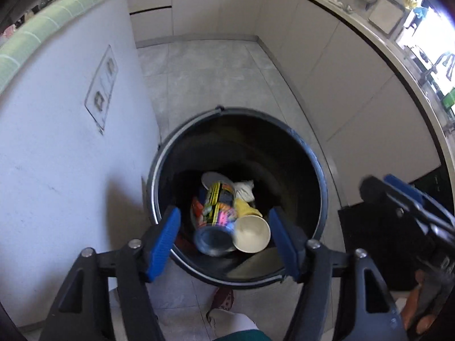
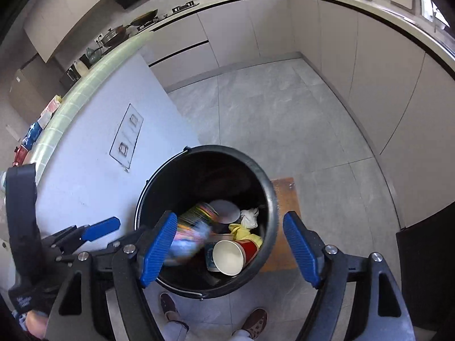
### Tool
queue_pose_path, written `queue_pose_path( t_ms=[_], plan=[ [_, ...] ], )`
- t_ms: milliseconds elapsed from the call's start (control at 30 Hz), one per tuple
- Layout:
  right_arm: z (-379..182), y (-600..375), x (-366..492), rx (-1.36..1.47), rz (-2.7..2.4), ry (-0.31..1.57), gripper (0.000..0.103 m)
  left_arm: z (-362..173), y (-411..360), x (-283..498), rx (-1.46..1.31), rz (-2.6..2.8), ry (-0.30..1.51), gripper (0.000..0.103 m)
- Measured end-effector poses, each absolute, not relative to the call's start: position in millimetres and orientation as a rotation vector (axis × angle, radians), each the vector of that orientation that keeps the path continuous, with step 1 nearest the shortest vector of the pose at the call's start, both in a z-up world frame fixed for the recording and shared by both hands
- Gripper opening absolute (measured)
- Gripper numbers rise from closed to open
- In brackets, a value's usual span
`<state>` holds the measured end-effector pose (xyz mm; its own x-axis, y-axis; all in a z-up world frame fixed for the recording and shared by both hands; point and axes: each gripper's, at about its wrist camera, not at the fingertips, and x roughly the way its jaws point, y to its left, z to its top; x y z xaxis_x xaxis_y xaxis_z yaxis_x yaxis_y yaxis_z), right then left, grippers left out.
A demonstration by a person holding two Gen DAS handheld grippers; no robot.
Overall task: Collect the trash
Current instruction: 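Open both tools to drop the can and cup into the bin, then move both tools back to the table toward the Pepsi can and milk carton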
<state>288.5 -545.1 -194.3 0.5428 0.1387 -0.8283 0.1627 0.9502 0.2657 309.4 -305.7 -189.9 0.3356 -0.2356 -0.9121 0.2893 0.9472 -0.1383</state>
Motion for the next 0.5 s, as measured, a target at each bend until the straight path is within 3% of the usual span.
queue_pose_path(
  t_ms=[500],
  plan=[
    [-101, -486, 293, 0.365, 0.005, 0.889, 0.079, -54, -249, 293, -0.035, -0.378, 1.009, 0.073]
  ],
)
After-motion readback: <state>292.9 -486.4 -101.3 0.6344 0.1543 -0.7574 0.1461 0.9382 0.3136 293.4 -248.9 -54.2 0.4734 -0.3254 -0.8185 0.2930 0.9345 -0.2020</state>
